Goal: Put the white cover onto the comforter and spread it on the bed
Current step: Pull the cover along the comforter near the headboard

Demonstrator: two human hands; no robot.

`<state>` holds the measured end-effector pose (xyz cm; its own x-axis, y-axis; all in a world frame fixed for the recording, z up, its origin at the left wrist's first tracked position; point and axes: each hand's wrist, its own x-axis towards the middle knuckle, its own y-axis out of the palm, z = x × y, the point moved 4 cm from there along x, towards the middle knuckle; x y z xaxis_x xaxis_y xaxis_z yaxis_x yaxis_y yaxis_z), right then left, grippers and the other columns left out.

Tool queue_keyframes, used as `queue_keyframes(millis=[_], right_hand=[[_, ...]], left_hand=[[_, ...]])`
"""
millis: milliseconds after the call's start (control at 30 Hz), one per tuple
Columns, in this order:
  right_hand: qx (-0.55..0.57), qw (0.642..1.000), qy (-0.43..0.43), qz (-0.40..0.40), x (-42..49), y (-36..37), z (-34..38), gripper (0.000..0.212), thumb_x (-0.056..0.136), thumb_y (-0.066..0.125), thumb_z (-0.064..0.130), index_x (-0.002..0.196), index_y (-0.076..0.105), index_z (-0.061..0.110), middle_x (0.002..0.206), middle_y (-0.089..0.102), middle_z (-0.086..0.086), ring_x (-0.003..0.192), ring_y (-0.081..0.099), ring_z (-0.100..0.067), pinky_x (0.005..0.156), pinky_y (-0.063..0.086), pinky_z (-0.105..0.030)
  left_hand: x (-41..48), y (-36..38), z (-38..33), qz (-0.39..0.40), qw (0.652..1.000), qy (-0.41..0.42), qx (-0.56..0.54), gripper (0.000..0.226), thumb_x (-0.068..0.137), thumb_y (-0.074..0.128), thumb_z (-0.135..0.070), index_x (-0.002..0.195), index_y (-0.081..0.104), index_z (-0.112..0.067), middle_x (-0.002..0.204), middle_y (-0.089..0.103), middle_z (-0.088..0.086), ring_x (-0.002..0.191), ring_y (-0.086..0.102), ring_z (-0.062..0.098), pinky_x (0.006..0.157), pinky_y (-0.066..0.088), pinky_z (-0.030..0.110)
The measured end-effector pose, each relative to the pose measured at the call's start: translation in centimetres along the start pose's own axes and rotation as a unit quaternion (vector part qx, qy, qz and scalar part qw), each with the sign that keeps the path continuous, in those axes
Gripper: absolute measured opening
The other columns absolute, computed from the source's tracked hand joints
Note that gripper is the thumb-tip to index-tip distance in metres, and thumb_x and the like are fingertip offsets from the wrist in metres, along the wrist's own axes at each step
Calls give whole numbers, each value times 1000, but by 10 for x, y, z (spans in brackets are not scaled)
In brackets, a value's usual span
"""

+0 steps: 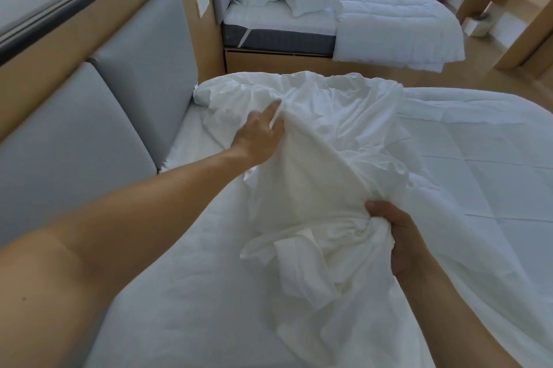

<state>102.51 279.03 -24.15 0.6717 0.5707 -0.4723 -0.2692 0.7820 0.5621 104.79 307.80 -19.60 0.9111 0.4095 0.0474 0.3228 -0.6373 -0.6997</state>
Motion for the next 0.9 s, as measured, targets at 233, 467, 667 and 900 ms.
queue_keyframes(millis=[233, 467, 667, 900], right_hand=[[32, 999, -10, 28, 6, 3, 1, 80, 36, 91, 17, 110, 66, 1, 95, 72, -19, 84, 72, -35, 69, 60, -43], [42, 999, 6, 28, 8, 7, -3, 63, 61, 76, 16, 120, 63, 0, 104, 69, -22, 90, 70, -38, 73, 59, -47], [33, 999, 6, 35, 3, 12, 2, 31, 74, 59, 14, 97, 73, 0, 94, 72, -21, 80, 72, -37, 65, 61, -46], [-143, 989, 29, -7, 11, -9, 13, 102, 35, 94, 22, 127, 59, -6, 127, 59, -33, 107, 63, -48, 80, 57, -52]], left_hand=[[-69, 75, 71, 221, 931, -271, -105, 46, 98, 46, -44, 113, 60, -2, 98, 67, 12, 79, 62, 26, 71, 57, 38], [-113, 116, 93, 459, 858, -198, -115, 114, 74, 72, -60, 146, -16, -59, 159, 12, -16, 147, 22, 21, 118, 26, 46], [-93, 115, 94, 226, 959, -161, -60, 65, 85, 68, -52, 142, 47, -30, 140, 51, 1, 131, 47, 25, 108, 40, 36], [-107, 14, 61, 220, 913, -213, -270, 33, 91, 68, -25, 123, 62, -17, 112, 71, 4, 100, 68, 19, 84, 55, 32]])
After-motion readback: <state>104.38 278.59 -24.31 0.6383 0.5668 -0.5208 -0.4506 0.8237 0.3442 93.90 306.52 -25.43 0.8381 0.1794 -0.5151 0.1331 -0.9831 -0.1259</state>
